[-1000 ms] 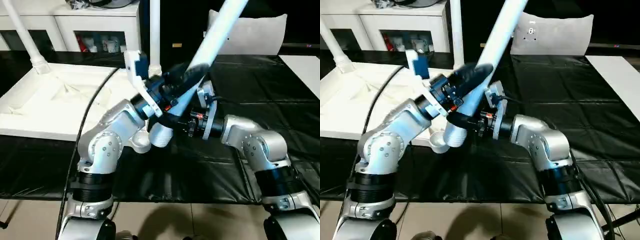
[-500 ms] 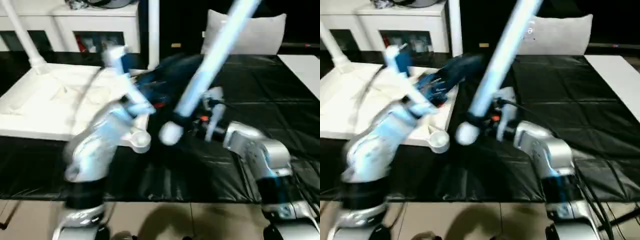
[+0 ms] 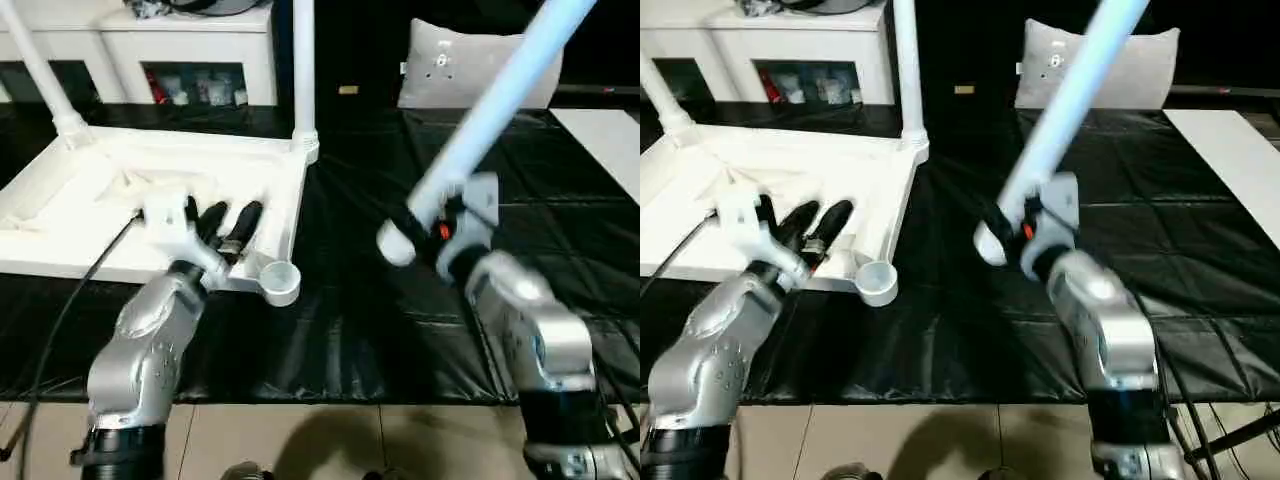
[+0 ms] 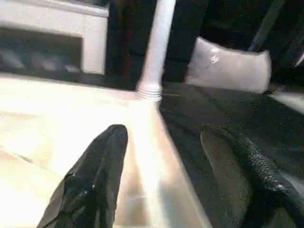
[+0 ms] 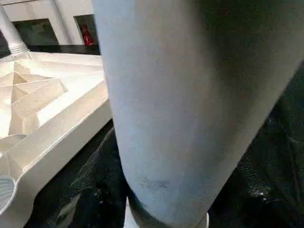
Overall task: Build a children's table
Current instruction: Pick table leg, then move to table
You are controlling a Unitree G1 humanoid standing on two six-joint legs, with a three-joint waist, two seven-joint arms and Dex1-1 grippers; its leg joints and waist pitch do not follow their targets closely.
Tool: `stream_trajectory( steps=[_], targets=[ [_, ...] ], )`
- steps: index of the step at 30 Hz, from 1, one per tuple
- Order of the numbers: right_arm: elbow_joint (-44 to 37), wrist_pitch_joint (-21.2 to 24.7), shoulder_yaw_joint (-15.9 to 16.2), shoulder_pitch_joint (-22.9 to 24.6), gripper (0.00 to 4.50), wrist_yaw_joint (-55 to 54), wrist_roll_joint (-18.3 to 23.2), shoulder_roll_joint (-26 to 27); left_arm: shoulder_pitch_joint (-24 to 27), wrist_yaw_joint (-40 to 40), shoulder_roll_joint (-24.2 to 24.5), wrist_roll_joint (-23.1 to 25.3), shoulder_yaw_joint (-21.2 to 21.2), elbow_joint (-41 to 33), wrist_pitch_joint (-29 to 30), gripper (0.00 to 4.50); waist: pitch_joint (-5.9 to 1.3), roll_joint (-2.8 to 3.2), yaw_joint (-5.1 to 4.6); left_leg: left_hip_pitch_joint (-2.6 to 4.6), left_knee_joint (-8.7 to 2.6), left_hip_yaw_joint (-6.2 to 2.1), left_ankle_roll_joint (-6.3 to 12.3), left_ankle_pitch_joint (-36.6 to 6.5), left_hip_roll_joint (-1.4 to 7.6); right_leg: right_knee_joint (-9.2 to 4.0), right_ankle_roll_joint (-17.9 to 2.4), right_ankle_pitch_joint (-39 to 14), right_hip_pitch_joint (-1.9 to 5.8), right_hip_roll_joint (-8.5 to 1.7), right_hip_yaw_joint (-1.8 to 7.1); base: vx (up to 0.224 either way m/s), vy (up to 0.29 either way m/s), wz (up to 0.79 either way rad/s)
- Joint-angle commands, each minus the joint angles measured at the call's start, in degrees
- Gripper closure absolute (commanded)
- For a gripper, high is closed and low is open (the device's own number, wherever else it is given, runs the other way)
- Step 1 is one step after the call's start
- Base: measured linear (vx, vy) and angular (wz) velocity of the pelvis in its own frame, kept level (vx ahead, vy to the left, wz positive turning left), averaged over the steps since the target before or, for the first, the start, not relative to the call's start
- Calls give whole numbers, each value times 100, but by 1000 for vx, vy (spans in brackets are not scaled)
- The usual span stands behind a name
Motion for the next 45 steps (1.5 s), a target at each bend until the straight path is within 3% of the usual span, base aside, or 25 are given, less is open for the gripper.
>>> stream_trajectory(
  steps=[1,4,8,9,10,16,24,26,28,29,30,31,33,34,35,36,37,38,39,40,42,43,44,45],
  targets=[
    [-250,-45,-87,76,263,-241,-77,67,118,136,81,341,-163,-25,-110,156,-413,-41,-33,-5,-471,-21,22,-900,208,-459,-530,-1629,314,-380,282,0,0,0],
    [-309,-207,32,157,263,-435,-352,52,211,164,-35,349,-109,-100,-223,156,-404,-52,-67,2,-464,-1,-28,-905,204,-473,-587,-1714,301,-396,293,0,0,0],
    [-338,-457,179,357,263,-310,-505,-62,329,156,-49,489,-232,-95,-364,156,-384,-68,-71,-12,-467,1,-7,-1067,196,-515,-484,-2005,298,-408,298,0,0,0],
    [-361,-506,141,407,263,-212,-401,-43,360,153,-43,496,-248,-85,-361,156,-385,-122,-86,-26,-470,6,26,-1078,190,-528,-424,-2107,301,-405,299,0,0,0],
    [-388,-536,113,444,263,-129,-307,-26,383,161,-41,496,-256,-80,-356,156,-383,-87,-75,-15,-467,0,49,-1108,194,-531,-398,-2218,285,-416,299,0,0,0],
    [-344,-580,23,461,263,-280,-329,35,383,205,-127,462,-182,-92,-355,156,-381,-80,-102,-7,-467,-6,57,-1109,193,-537,-393,-2229,262,-393,290,0,0,0],
    [-266,-682,11,475,263,-256,-361,31,331,231,-201,534,-290,-35,-409,156,-387,-94,-92,-29,-455,9,112,-1048,180,-524,-453,-2097,286,-419,308,0,0,0],
    [-254,-679,18,474,263,-274,-357,25,332,222,-201,540,-297,-21,-415,156,-394,-115,-40,-54,-413,50,363,-894,141,-547,-575,-2260,331,-563,395,0,0,0],
    [-251,-668,26,473,263,-281,-359,24,330,202,-205,555,-298,-13,-418,156,-409,-147,39,-117,-298,50,674,-612,108,-607,-693,-2369,417,-793,533,0,0,0],
    [-251,-668,27,473,263,-281,-359,24,330,202,-205,555,-298,-13,-418,156,-415,-167,111,-163,-135,-21,893,-443,117,-690,-782,-2518,475,-1052,691,0,0,0],
    [-247,-663,29,470,263,-282,-359,24,325,195,-206,560,-298,-9,-418,156,-413,-165,158,-200,-37,-64,964,-393,125,-740,-838,-2645,506,-1190,777,0,0,0],
    [-250,-652,37,474,263,-281,-357,30,318,194,-205,564,-297,2,-419,156,-400,-114,246,-208,48,-168,991,-304,220,-794,-1024,-2836,464,-1313,830,-17,77,1],
    [-250,-649,51,479,263,-280,-359,38,309,196,-205,570,-302,20,-426,156,-399,-78,244,-111,-88,-114,1049,-324,227,-757,-1137,-2659,381,-1110,702,-24,101,9],
    [-251,-651,69,487,263,-282,-360,50,303,196,-207,580,-314,38,-433,156,-409,-24,186,-24,-241,-30,1206,-312,211,-653,-1213,-2234,315,-843,531,-25,123,10],
    [-252,-649,75,488,263,-284,-360,53,303,192,-207,582,-319,39,-433,156,-424,-18,154,3,-297,20,1321,-274,177,-588,-1216,-1987,305,-727,448,-30,143,6],
    [-253,-649,79,489,263,-286,-360,54,304,190,-207,584,-322,39,-434,156,-435,1,92,105,-363,88,1576,-286,134,-517,-1178,-1637,224,-590,330,-56,228,6],
    [-254,-630,96,492,263,-283,-351,52,302,185,-204,596,-336,45,-435,156,-413,-14,31,132,-417,124,1781,-617,90,-544,-1022,-1633,204,-574,307,-45,160,3],
    [-254,-616,104,493,263,-279,-345,49,299,182,-201,603,-342,49,-435,156,-400,-29,27,117,-423,132,1754,-789,75,-580,-969,-1720,218,-612,326,-55,175,-1],
    [-254,-616,104,493,263,-279,-345,49,299,182,-201,603,-342,49,-435,156,-389,-39,16,102,-431,126,1693,-984,70,-622,-907,-1846,245,-672,341,-28,90,-1],
    [-240,-596,109,491,263,-264,-342,48,274,180,-199,617,-347,83,-440,156,-372,-41,-36,67,-453,70,1438,-1524,77,-727,-639,-2213,321,-823,356,-60,185,-5],
    [-237,-585,112,492,263,-257,-341,51,263,176,-200,625,-347,100,-443,156,-363,12,-86,101,-526,58,1245,-1909,89,-748,-419,-2430,320,-807,293,-70,189,-8],
    [-241,-576,119,498,263,-255,-341,53,267,171,-200,630,-348,101,-445,156,-347,96,-249,156,-761,98,962,-2547,65,-604,-216,-2323,271,-479,35,-84,183,-9],
    [-241,-574,125,502,263,-255,-341,55,269,168,-200,634,-347,102,-447,156,-333,143,-416,144,-1038,156,618,-3203,40,-150,-93,-1708,219,-108,-260,-96,174,-1],
    [-242,-574,129,505,263,-255,-341,57,272,165,-200,638,-346,103,-448,156,-321,167,-441,115,-1195,206,419,-3552,54,178,-82,-1307,218,-13,-389,-96,174,-1]
  ],
)
